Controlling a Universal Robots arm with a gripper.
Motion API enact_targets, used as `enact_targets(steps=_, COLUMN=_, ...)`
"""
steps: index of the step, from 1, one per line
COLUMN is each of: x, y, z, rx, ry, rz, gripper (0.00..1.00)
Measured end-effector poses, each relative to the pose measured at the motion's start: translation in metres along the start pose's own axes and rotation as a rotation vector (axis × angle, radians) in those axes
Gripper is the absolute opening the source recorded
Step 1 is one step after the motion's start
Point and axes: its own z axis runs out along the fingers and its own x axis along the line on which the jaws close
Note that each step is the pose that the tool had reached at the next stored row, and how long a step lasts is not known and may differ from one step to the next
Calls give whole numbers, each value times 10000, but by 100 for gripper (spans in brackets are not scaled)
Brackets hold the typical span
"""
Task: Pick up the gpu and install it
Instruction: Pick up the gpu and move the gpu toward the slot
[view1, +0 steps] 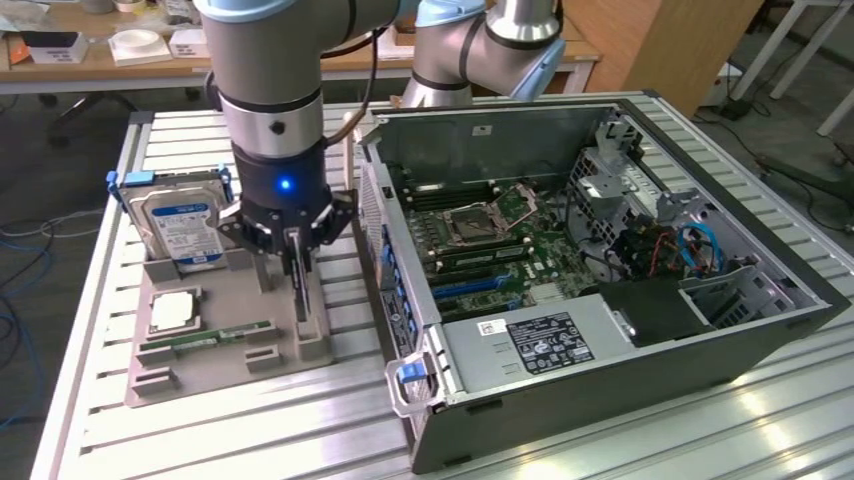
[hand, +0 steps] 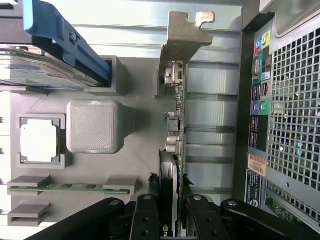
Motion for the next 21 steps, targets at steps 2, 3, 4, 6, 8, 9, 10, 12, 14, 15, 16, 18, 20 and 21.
enact_targets(steps=2, x=0, y=1, z=-18, rx=0, ry=1, rz=0, gripper=27)
enact_targets(steps=3, x=0, y=1, z=-26, rx=0, ry=0, rz=0, gripper=27)
enact_targets(steps=4, x=0, y=1, z=-34, rx=0, ry=0, rz=0, gripper=27)
enact_targets(steps=6, x=1, y=2, z=-48, rx=0, ry=0, rz=0, gripper=27)
enact_targets(steps=8, x=1, y=2, z=-62, rx=1, ry=1, rz=0, gripper=27)
enact_targets(steps=9, x=1, y=2, z=-68, rx=0, ry=0, rz=0, gripper=27)
enact_targets(steps=10, x=1, y=2, z=-74, rx=0, ry=0, rz=0, gripper=27)
enact_targets(steps=12, x=1, y=3, z=-85, rx=0, ry=-1, rz=0, gripper=27)
enact_targets(steps=14, x=1, y=3, z=-100, rx=0, ry=0, rz=0, gripper=27)
enact_targets(steps=15, x=1, y=3, z=-110, rx=0, ry=1, rz=0, gripper=27)
enact_targets(steps=16, x=1, y=4, z=-120, rx=1, ry=1, rz=0, gripper=27)
enact_targets(steps=18, x=0, y=4, z=-139, rx=0, ry=0, rz=-2, gripper=27)
enact_targets(steps=20, x=-1, y=5, z=-161, rx=0, ry=0, rz=0, gripper=27)
enact_targets(steps=21, x=-1, y=5, z=-169, rx=0, ry=0, rz=0, gripper=27)
